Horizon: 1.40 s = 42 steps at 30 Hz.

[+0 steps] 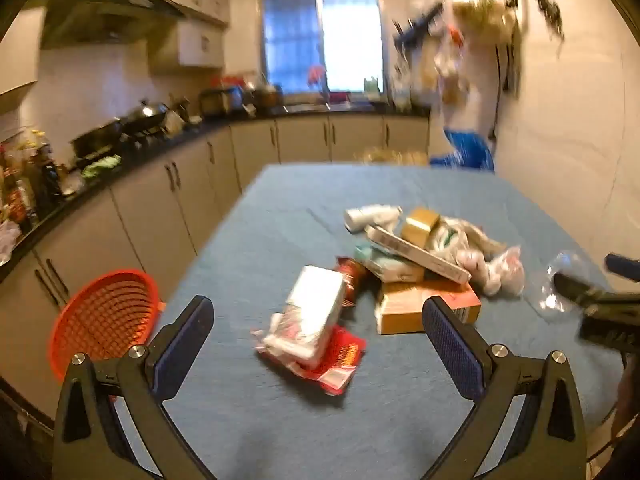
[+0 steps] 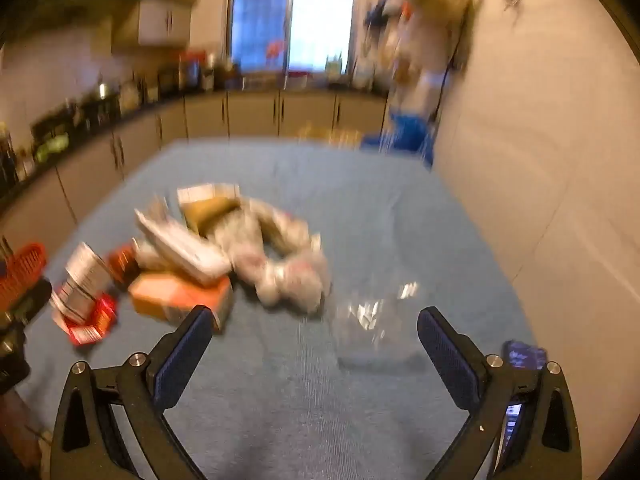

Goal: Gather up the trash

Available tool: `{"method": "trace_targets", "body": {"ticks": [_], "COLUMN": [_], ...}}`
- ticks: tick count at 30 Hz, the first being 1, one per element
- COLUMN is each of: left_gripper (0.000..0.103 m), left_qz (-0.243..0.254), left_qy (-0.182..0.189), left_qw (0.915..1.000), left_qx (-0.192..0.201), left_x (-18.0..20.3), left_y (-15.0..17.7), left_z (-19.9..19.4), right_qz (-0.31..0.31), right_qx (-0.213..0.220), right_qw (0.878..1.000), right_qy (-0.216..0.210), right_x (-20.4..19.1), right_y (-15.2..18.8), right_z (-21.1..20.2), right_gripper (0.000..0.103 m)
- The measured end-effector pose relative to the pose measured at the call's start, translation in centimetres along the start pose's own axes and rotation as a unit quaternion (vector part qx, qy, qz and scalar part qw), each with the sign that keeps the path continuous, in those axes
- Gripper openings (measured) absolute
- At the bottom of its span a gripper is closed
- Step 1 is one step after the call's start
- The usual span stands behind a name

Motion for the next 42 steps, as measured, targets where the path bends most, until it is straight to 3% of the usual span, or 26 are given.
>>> {"method": "trace_targets", "body": {"ticks": [3,6,12,24,42], "left_gripper": [0.103,0.103,0.103,0.103,0.103], "left_qz": [-0.02,-0.034,-0.066,-0.052,-0.048], "left_qy": [-0.02,-0.034,-0.038,-0.045,-0.05], "left_qw": [0.999,0.9979,0.9961,0.9962,0.9968], "left_qx": [0.033,0.042,0.043,0.054,0.04], "left_x": [-1.2,-3.0,-4.5,-3.9,-4.2], "left_y": [1.2,2.1,2.7,3.1,3.4], "left_z": [-1.7,-2.5,-2.2,-2.8,-2.0], "right_qz": [0.007,0.001,-0.007,-0.035,-0.051], "right_qx": [0.066,0.044,0.049,0.053,0.051], "right_qw": [0.998,0.999,0.999,0.997,0.997], "right_qy": [-0.001,-0.012,-0.021,-0.044,-0.036], "right_x": [-0.8,-1.3,-2.1,-4.7,-5.7], "right_y": [-0.7,-0.5,0.1,1.4,1.6], "right_z": [-2.7,-1.8,-2.1,-2.7,-2.1], "right_gripper": [0.103,0.103,0.103,0.102,0.102]}}
Point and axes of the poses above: each gripper's, at about its wrist camera, not at the fingertips, and z roughly the way its jaws point, x to its right, y to its underside, the point moved 6 cm from there along z, roughly the way its jaws point, and after that the axes turned 10 degrees about -x, right-handed, at the moved point
